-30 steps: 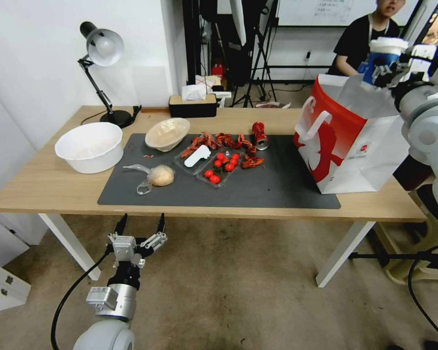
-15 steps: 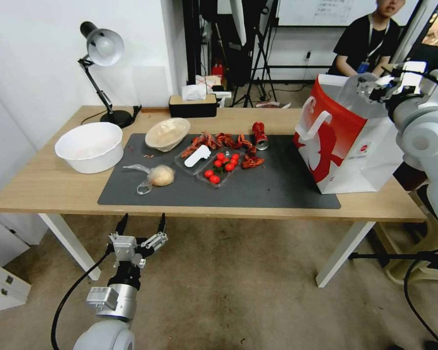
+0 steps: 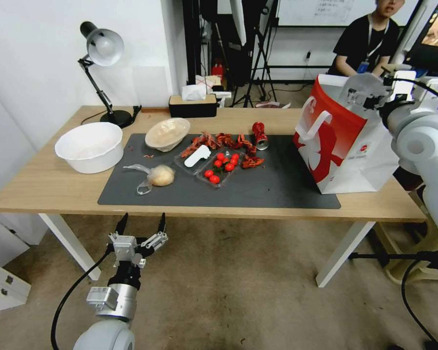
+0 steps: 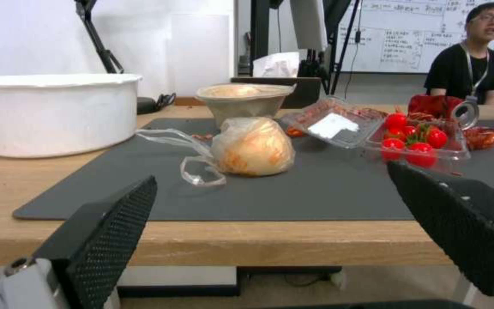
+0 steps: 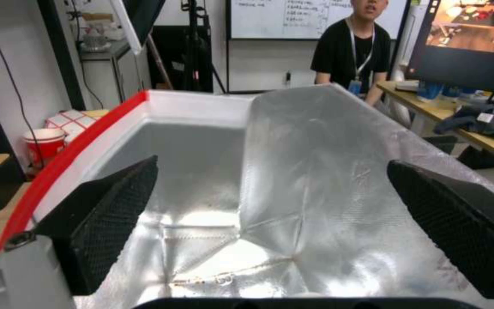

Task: Pick up the trash from the table and place it into the takeout bag.

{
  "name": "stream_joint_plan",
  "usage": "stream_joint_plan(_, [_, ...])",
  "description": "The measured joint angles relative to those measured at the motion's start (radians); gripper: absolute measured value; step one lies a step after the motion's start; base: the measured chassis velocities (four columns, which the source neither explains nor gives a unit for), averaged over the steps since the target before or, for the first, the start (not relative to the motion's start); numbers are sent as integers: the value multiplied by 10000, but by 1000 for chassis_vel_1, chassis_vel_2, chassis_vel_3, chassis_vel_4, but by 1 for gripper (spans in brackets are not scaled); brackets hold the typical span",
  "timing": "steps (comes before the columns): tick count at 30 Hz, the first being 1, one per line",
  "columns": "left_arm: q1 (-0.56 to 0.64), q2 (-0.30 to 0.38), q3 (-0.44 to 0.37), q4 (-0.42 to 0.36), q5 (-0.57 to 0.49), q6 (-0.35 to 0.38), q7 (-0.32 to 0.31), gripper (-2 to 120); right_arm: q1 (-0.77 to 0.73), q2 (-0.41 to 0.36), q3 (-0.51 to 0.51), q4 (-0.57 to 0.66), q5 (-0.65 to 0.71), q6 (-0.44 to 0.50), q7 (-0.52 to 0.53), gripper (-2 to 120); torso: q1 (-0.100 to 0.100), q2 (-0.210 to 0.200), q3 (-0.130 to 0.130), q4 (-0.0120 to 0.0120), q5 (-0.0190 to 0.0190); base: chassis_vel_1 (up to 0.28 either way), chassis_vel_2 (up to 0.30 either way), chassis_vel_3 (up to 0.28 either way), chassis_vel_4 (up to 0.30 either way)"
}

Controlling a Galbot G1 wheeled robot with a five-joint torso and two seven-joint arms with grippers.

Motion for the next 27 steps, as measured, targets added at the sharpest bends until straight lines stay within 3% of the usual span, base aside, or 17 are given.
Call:
stream_joint_plan(10, [-28,-7,11,21,-7,0,-7,100,-18,17,4,112,0,158,-55,100,0,0,0,0,1,0,0,0,0])
stream_joint_plan(17, [-39,-4,13,19,-23,6,-6,100,-292,-54,174,634,0,812,-399,100,0,0,0,-1,0,0,0,0,0])
stream_joint_plan(20, [-56,-1,19,18,-41,7,2,100,-1075,-125,314,1259,-158,2424,-1001,100,1,0,0,2,0,0,0,0,0])
stream_joint_plan(27, [-74,33,14,23,-71,-1,8,100,-3023,-266,1018,2271,-666,4220,-2709,100,0,0,0,-1,1,0,0,0,0])
